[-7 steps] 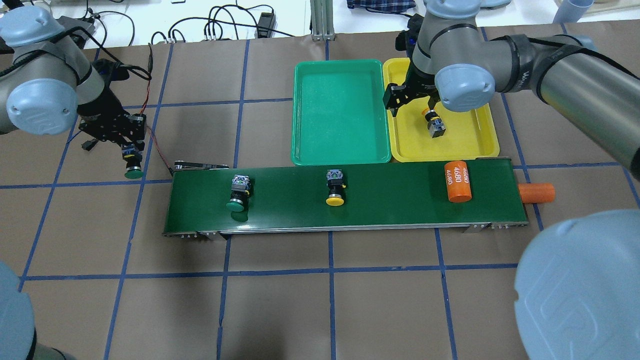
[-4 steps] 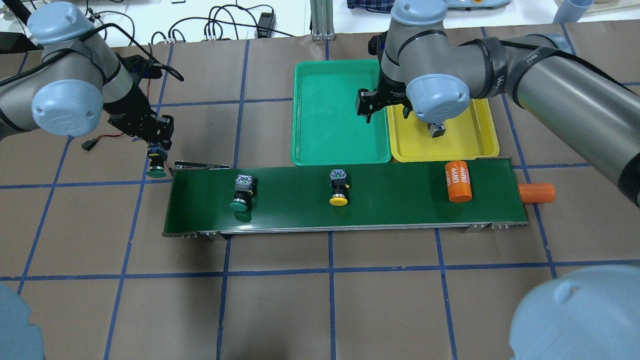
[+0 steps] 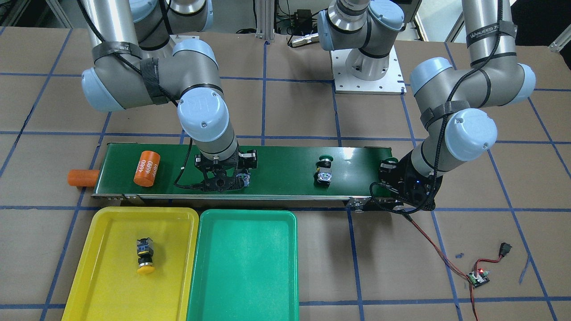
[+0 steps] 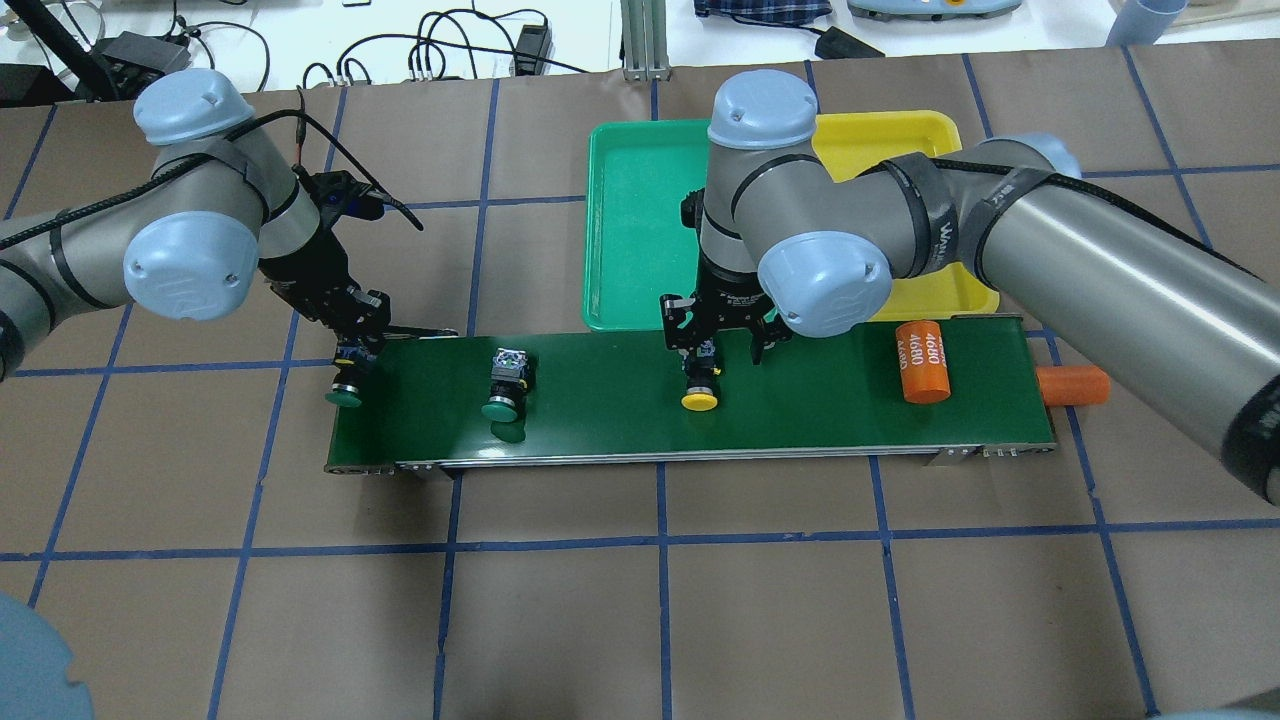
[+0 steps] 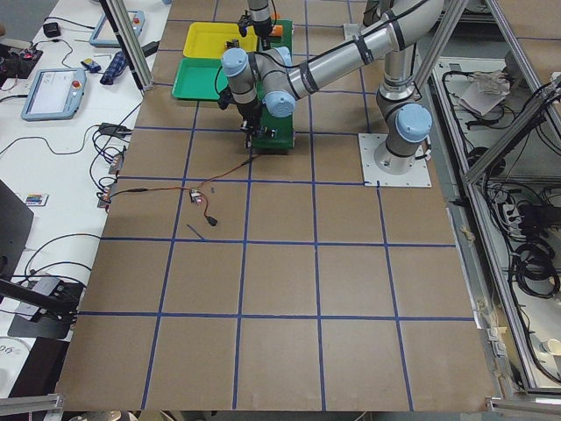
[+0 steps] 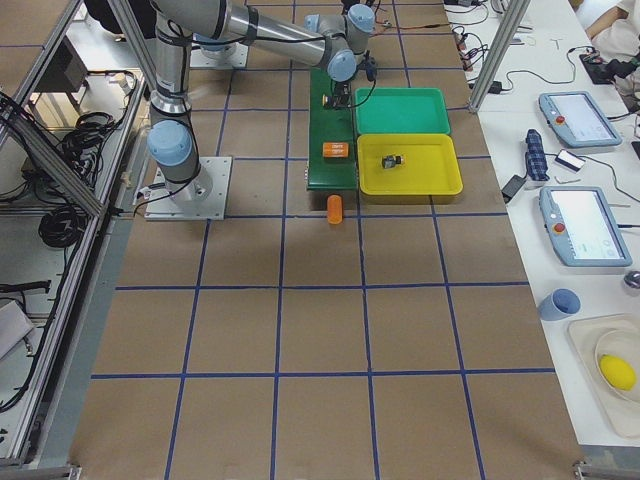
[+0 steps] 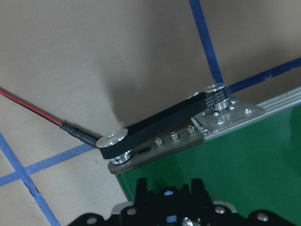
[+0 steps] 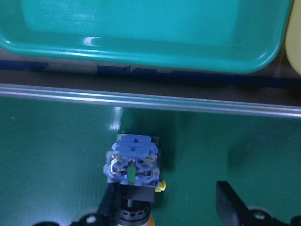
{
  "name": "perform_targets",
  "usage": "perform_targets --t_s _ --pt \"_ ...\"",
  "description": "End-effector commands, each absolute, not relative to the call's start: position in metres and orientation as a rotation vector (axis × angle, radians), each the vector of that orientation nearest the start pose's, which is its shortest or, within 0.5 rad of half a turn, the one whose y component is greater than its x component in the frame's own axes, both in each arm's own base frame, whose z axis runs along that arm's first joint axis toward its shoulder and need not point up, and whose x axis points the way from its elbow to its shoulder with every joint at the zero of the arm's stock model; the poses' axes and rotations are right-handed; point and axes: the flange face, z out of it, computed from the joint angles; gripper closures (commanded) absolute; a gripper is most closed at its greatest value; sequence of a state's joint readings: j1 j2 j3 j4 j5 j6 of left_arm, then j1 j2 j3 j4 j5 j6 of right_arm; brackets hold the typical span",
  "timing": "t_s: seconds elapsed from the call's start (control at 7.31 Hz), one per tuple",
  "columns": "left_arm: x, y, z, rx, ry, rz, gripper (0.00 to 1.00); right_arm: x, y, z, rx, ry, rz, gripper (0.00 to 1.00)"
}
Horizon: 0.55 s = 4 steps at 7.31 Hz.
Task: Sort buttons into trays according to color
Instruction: 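Grasp the next yellow-capped switch on the belt with the right gripper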
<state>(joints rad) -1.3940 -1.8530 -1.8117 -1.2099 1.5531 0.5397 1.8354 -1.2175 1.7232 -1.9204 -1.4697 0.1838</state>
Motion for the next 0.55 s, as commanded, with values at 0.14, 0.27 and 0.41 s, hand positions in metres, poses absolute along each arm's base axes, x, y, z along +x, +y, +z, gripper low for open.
perform_targets --t_s 0.14,0.27,0.41 --pt "-0.0430 -0.5489 0.2519 0.542 3.202 0.276 0.99 0.2891 -0.5163 0.2576 -0.113 3.062 0.258 0.17" --pt "-0.0418 -0.5463 0.2482 0.537 3.205 0.288 0.90 0.2891 -0.5167 0.2569 -0.113 3.062 0.258 0.17" --pt "-0.0417 -0.5470 0.2471 0.539 3.205 0.290 0.22 0.2889 -0.5156 0.2542 -0.112 3.062 0.265 0.17"
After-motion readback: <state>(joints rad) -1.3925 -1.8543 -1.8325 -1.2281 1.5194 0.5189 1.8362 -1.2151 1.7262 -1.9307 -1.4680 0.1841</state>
